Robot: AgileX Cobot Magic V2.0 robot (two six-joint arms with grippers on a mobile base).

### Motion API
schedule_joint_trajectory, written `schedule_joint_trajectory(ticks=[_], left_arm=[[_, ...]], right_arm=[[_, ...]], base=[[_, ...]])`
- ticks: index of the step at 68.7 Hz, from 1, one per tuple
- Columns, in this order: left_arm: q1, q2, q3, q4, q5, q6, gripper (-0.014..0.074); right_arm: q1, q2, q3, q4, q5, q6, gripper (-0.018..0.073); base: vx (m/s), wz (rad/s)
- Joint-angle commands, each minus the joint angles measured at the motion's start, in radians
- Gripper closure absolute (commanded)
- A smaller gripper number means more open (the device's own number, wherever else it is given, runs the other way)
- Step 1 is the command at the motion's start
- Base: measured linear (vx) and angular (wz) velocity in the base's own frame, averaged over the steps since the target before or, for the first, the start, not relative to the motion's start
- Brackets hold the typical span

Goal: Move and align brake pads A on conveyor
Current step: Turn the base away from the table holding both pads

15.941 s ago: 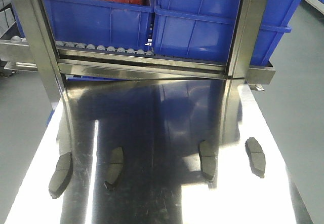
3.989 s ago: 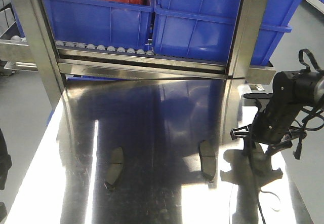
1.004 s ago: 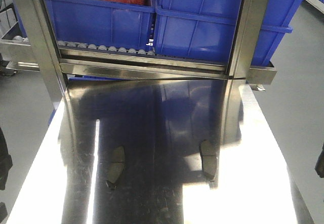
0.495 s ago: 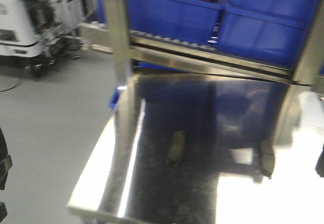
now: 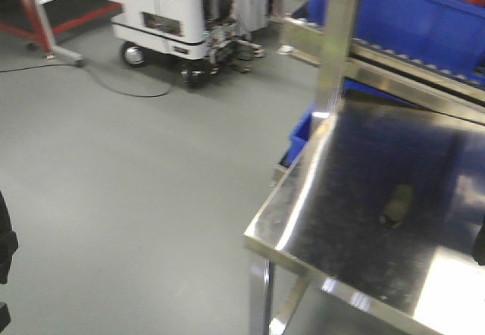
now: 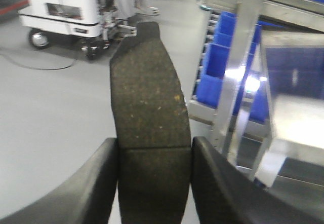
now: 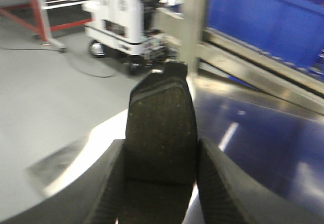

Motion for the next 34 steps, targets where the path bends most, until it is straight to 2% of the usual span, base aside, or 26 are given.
schedule_joint_trajectory(ticks=[1,34], left_arm=[[-0.002,-0.001,-0.029,0.001,-0.097,-0.001,0.0603],[-0.002,-0.001,-0.029,0.001,-0.097,-0.001,0.0603]], right_arm=[[-0.002,0.007,-0.031,0.005,-0.096,-0.011,0.0564],[-0.002,0.007,-0.031,0.005,-0.096,-0.011,0.0564]], base=[[-0.18,0.64],[-0.18,0.7]])
